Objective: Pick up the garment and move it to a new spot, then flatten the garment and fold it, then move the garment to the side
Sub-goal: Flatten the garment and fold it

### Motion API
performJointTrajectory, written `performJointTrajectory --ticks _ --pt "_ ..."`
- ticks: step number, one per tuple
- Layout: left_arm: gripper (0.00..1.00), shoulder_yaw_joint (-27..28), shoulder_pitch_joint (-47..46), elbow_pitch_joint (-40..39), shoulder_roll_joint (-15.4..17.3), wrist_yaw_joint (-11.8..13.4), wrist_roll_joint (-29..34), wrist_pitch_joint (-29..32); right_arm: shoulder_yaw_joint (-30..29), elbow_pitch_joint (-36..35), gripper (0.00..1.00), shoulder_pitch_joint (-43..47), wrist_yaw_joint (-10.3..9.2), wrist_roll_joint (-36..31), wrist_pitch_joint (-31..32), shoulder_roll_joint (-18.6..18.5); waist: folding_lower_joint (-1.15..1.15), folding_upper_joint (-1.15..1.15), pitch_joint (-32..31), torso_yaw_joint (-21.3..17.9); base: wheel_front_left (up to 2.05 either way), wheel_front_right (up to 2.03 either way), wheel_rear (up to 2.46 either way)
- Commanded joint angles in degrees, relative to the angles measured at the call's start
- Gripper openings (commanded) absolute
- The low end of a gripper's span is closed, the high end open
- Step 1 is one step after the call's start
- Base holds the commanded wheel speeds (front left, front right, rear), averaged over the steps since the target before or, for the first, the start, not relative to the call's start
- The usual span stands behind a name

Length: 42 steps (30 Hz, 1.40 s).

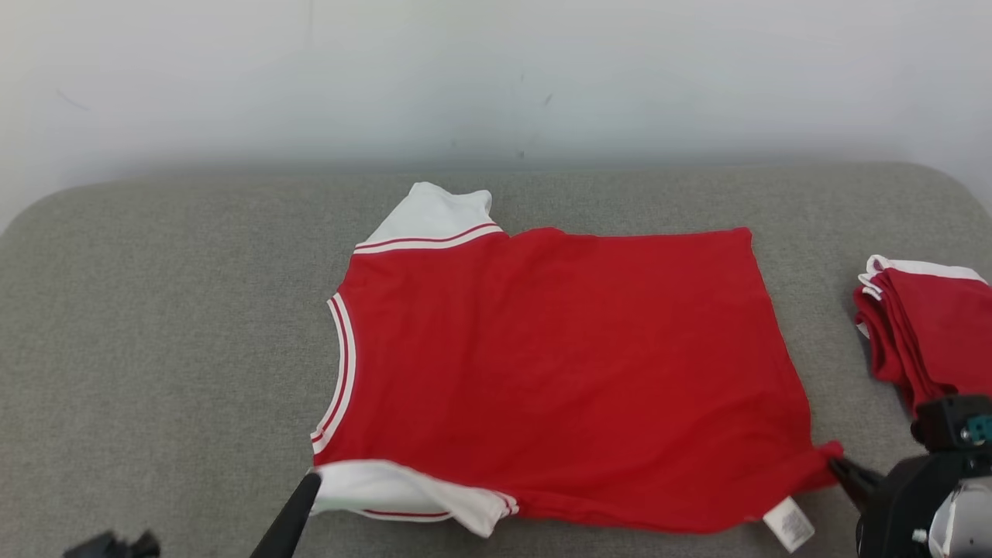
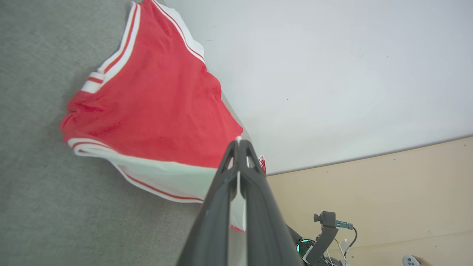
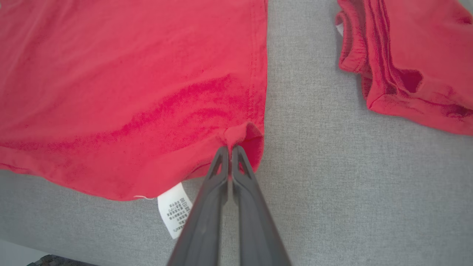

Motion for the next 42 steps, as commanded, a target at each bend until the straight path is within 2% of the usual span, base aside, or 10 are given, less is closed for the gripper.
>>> performJointTrajectory --ticks 1,5,12,19,24,27,42 --pt "0.0 -0.82 -3.75 0.71 -1.14 -0.14 2.41 -0.11 0.45 0.39 0.0 -1.78 -0.11 -0.62 -2.2 -0.51 0.0 0.0 0.52 0.2 0.0 0.0 0.0" --pt "0.0 -3.4 -10.66 6.17 -1.65 -0.16 10.01 -0.47 2.17 2.08 0.0 -4.73 -0.11 -1.27 -6.15 -1.06 0.0 0.0 1.89 0.3 0.0 0.0 0.0" --pt "0.0 -7.77 -22.33 14.73 -5.48 -0.16 19.72 -4.02 3.43 6.1 0.0 -8.88 -0.11 -2.7 -11.48 -1.31 0.0 0.0 4.36 0.69 0.0 0.0 0.0" --pt "0.0 -10.21 -28.48 19.09 -6.7 -0.16 22.57 -7.13 2.68 9.43 0.0 -12.05 -0.11 -3.99 -15.08 0.62 0.0 0.0 5.93 0.1 0.0 0.0 0.0" --pt "0.0 -11.92 -31.54 20.52 -5.79 -0.17 26.28 -12.15 2.32 13.32 0.0 -15.3 -0.11 -5.56 -18.54 2.39 0.0 0.0 7.03 -0.6 0.0 0.0 0.0" --pt "0.0 -12.69 -32.79 21.14 -5.71 -0.17 26.09 -13.54 2.5 15.33 0.0 -16.89 -0.11 -6.52 -20.39 2.97 0.0 0.0 7.74 -0.72 0.0 0.0 0.0" --pt "0.0 -18.47 -40.75 25.2 -5.4 -0.16 26.61 -15.59 -0.57 21.54 0.0 -20.04 -0.11 -10.21 -23.93 3.8 0.0 0.0 10.15 0.02 0.0 0.0 0.0"
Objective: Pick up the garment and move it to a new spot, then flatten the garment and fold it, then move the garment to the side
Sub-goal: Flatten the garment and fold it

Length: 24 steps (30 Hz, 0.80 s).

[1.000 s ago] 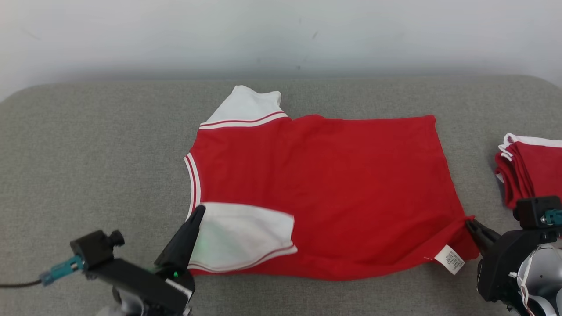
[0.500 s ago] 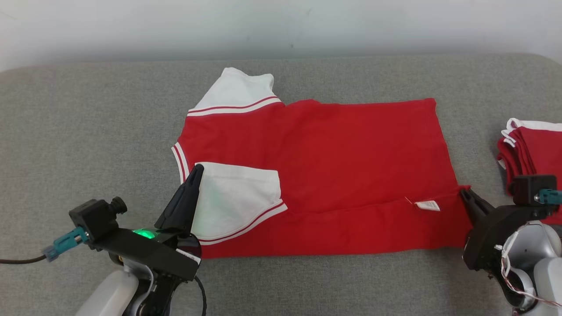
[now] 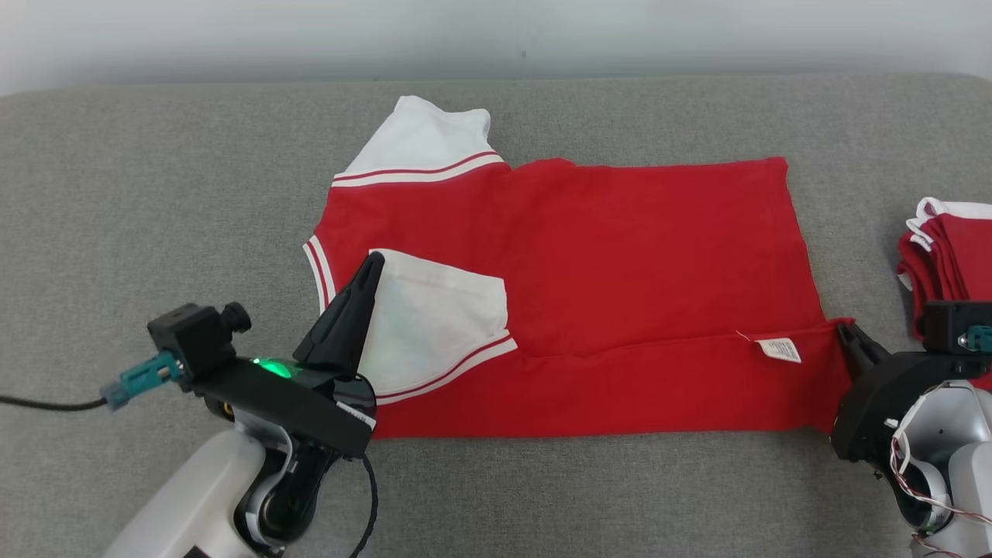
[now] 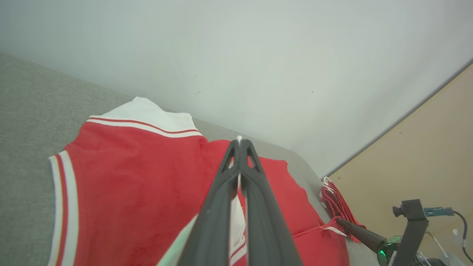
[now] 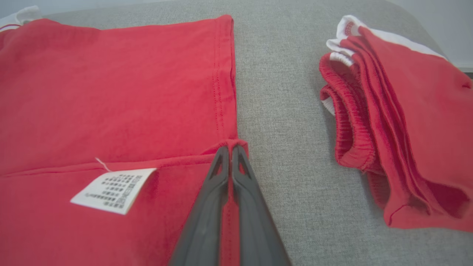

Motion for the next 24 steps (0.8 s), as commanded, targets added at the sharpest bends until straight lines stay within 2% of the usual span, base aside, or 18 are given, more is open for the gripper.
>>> performJointTrajectory --ticks 1,10,17,18,19,20,21,22,24 --pt "0.0 -0.9 -1.65 1.13 0.56 -0.12 0.59 -0.21 -0.26 0.17 0.0 -0.71 -0.11 -0.45 -0.34 0.28 0.0 -0.01 0.31 -0.11 0.0 0.0 0.0" --pt "0.0 -4.32 -7.88 6.19 0.73 -0.06 1.1 -0.47 -1.81 1.79 0.0 -2.17 -0.11 -2.57 -1.4 1.93 0.0 -0.01 1.6 -1.49 0.0 0.0 0.0" --pt "0.0 -3.22 -8.1 8.45 0.71 -0.06 1.71 -0.69 -1.0 2.53 0.0 -3.09 -0.11 -2.86 -2.32 2.15 0.0 -0.01 1.74 -2.04 0.0 0.0 0.0" --pt "0.0 -2.6 -7.87 8.99 0.71 -0.06 2.12 -0.72 -0.59 2.69 0.03 -3.31 -0.11 -2.77 -2.61 2.26 0.0 -0.01 1.69 -2.09 0.0 0.0 0.0" --pt "0.0 -2.01 -7.55 9.5 0.65 -0.06 2.57 -0.73 -0.21 2.95 0.93 -3.49 -0.11 -2.33 -2.74 2.42 0.0 -0.01 1.59 -2.12 0.0 0.0 0.0" --pt "0.0 -1.47 -7.02 10.42 0.29 -0.06 2.62 -0.73 0.05 3.15 1.0 -3.64 -0.11 -1.95 -3.07 2.48 0.0 -0.01 1.4 -2.12 0.0 0.0 0.0" --pt "0.0 -1.02 -6.72 10.98 -0.02 -0.06 3.36 -0.63 0.36 3.32 1.0 -3.77 -0.11 -1.66 -3.48 2.52 0.0 -0.01 1.21 -2.09 0.0 0.0 0.0" --pt "1.0 -0.4 -6.5 11.6 -0.29 -0.06 3.71 -0.63 0.66 3.53 1.0 -3.84 -0.11 -1.44 -3.74 2.5 0.0 -0.01 0.96 -1.99 0.0 0.0 0.0" --pt "1.0 1.88 -6.24 12.8 -0.76 0.54 6.23 -0.64 1.15 3.68 1.0 -3.91 -0.11 -0.83 -4.41 2.47 0.0 -0.01 0.4 -1.79 0.0 0.0 0.0"
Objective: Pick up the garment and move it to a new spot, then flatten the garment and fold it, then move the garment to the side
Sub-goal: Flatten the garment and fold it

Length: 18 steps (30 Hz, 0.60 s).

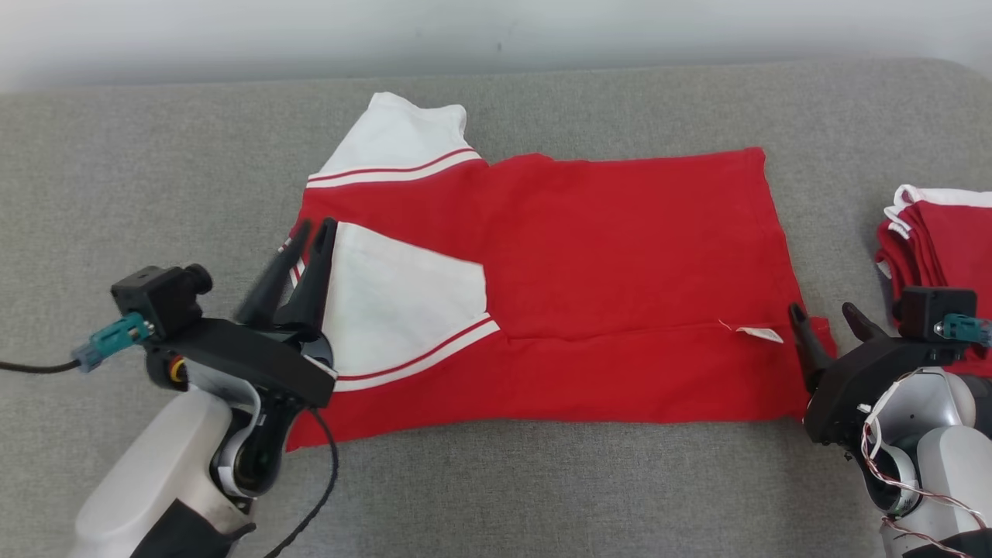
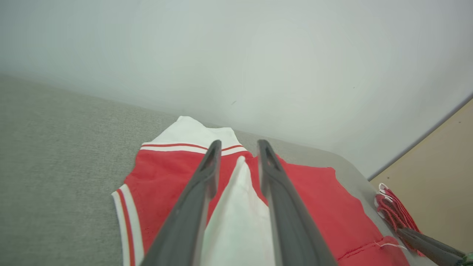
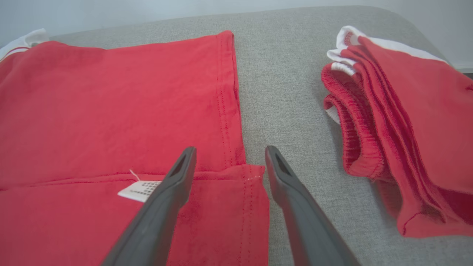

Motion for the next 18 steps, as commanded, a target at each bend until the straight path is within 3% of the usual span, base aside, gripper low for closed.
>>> performJointTrajectory --ticks 1,8,14,18 --pt "1.0 0.82 0.79 0.34 -0.05 0.47 1.64 -0.13 0.16 0.07 1.0 -0.13 -0.11 0.44 -0.48 0.03 0.0 -0.01 -0.63 0.28 0.0 0.0 0.0" --pt "1.0 3.95 6.89 1.72 0.32 2.18 10.85 -0.13 0.24 -1.22 1.0 2.48 -0.11 2.55 1.1 -1.33 0.0 -0.01 -3.6 1.15 0.0 0.0 0.0" --pt "1.0 0.87 12.21 1.28 2.2 2.98 10.86 4.43 -2.86 -5.93 1.0 6.65 -0.11 2.94 5.56 -2.4 0.0 -0.01 -5.27 1.92 0.0 0.0 0.0" --pt "1.0 0.1 15.25 -0.11 3.02 5.85 9.9 8.24 -5.55 -9.47 1.0 9.17 -0.11 2.12 7.89 -1.27 0.0 -0.01 -5.51 1.89 0.0 0.0 0.0"
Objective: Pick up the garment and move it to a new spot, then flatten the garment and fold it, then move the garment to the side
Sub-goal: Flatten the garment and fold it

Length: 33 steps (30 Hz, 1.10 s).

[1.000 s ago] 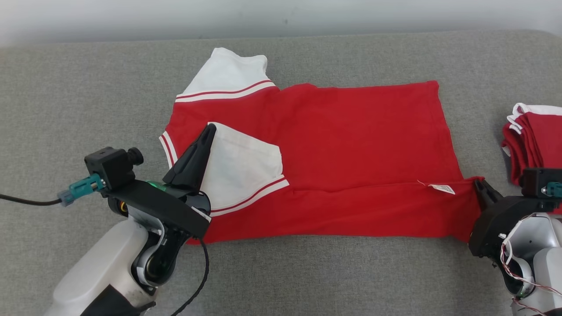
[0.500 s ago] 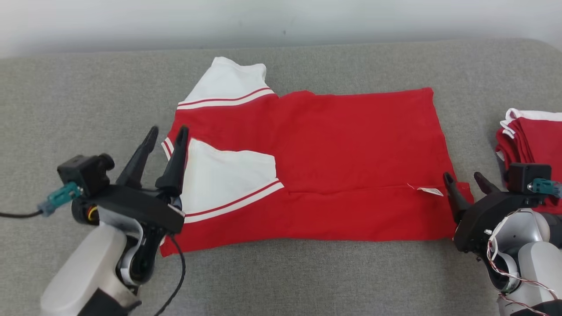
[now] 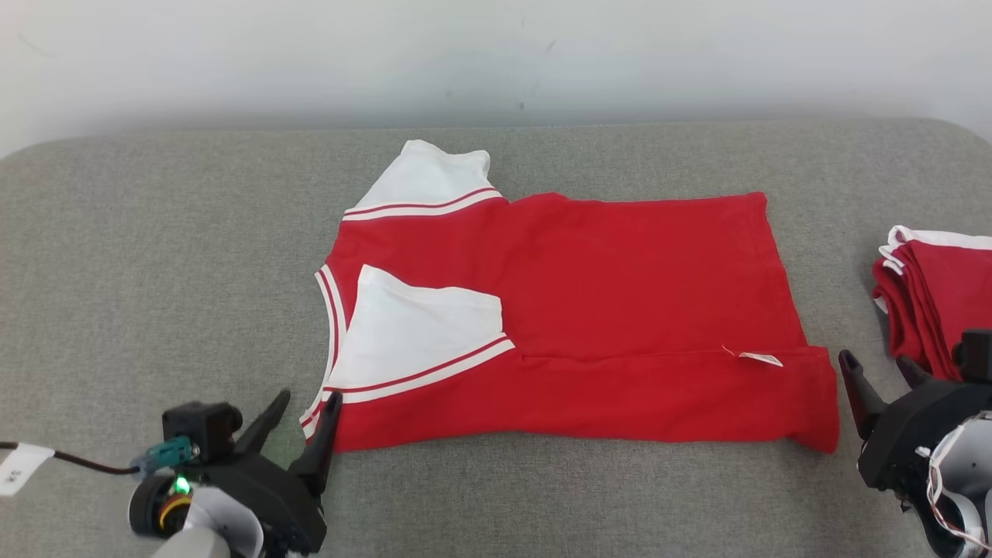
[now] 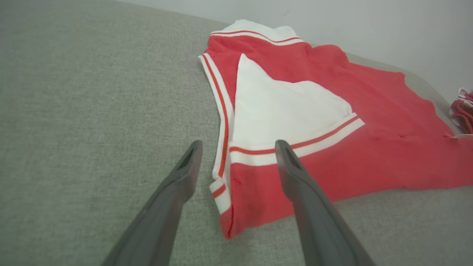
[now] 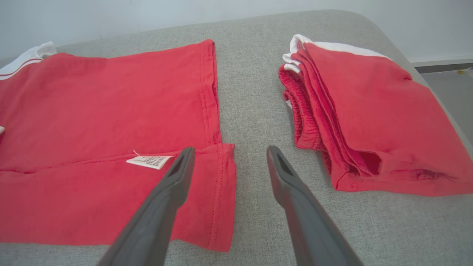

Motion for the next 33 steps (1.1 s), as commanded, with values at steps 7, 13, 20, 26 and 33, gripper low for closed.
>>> performJointTrajectory --ticks 7,13,20,26,33 --pt "1.0 0.44 2.36 -1.15 0.12 5.63 -2.22 4.93 -1.35 -4.0 1.0 2.46 -0.11 -1.53 2.44 3.09 0.01 0.01 1.33 -0.85 0.0 0.0 0.0" --pt "1.0 0.08 1.56 0.19 -0.82 7.52 -3.34 8.12 -1.21 -4.48 1.0 2.74 -0.11 -2.11 2.59 5.16 0.01 0.01 2.5 -1.71 0.0 0.0 0.0" --pt "0.0 -0.36 2.45 -0.51 -0.46 8.21 -3.52 9.03 -3.15 -4.42 1.0 3.3 -0.12 -4.89 3.41 6.01 0.01 0.01 3.13 -2.12 0.0 0.0 0.0" --pt "0.0 -1.28 2.98 -1.24 -1.55 8.52 -3.46 8.3 -1.6 5.03 1.0 0.16 -0.12 -7.95 4.03 8.44 0.01 0.01 6.11 -0.83 0.0 0.0 0.0" --pt "0.0 -0.9 3.01 -0.69 -1.44 8.48 -3.87 7.69 1.54 7.89 1.0 -0.65 0.05 -6.18 6.63 9.26 0.01 0.01 5.78 -0.9 0.0 0.0 0.0"
